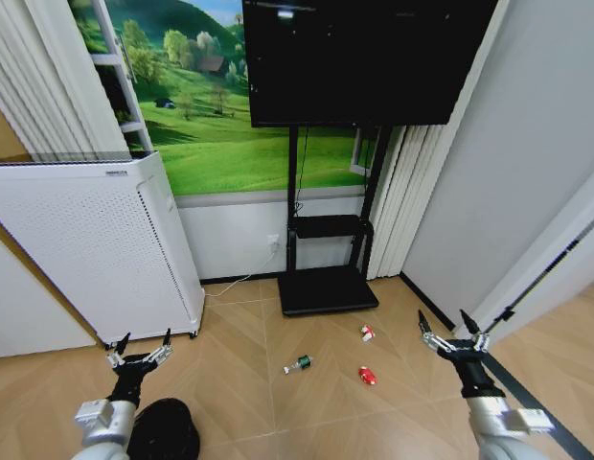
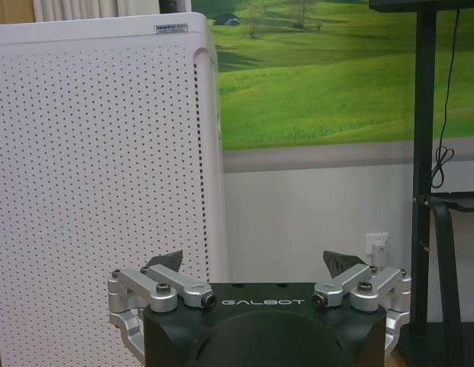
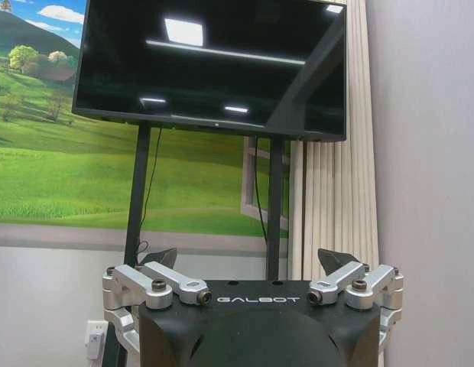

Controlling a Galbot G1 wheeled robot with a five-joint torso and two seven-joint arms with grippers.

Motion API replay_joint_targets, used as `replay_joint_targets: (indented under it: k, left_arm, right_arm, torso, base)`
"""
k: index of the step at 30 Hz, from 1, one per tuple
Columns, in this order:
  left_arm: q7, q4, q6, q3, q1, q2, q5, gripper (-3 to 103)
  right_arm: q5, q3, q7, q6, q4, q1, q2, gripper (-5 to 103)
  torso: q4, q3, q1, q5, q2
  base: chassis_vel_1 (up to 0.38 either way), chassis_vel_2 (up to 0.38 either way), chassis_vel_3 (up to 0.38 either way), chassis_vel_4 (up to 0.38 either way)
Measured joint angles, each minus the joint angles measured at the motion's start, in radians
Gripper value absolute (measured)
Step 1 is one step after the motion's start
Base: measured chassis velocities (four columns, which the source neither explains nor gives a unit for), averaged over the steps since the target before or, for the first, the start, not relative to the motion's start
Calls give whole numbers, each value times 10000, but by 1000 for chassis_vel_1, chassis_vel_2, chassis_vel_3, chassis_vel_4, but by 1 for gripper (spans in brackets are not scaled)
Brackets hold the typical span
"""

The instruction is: Pick up the trash bin and place the garbage on the floor into it.

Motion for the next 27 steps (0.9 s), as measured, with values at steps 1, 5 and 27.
replay_joint_targets:
  k: [1, 5, 27]
  left_arm:
    - [3, 0, -5, -18, 1, 17, -5, 100]
    - [9, 0, -23, -42, 1, 29, -9, 100]
    - [88, -3, -56, 20, 48, -25, 77, 100]
  right_arm:
    - [0, 48, -61, 47, -52, 9, 4, 100]
    - [88, 131, -255, 272, -163, 58, -11, 100]
    - [64, 115, 104, 55, -243, 46, -7, 100]
  torso:
    - [0, -42, -24, 0, -67]
    - [0, -145, -89, 0, -236]
    - [0, -762, -430, 0, -1194]
  base:
    - [0, 0, 0, 0]
    - [0, 0, 0, 0]
    - [0, 0, 0, 0]
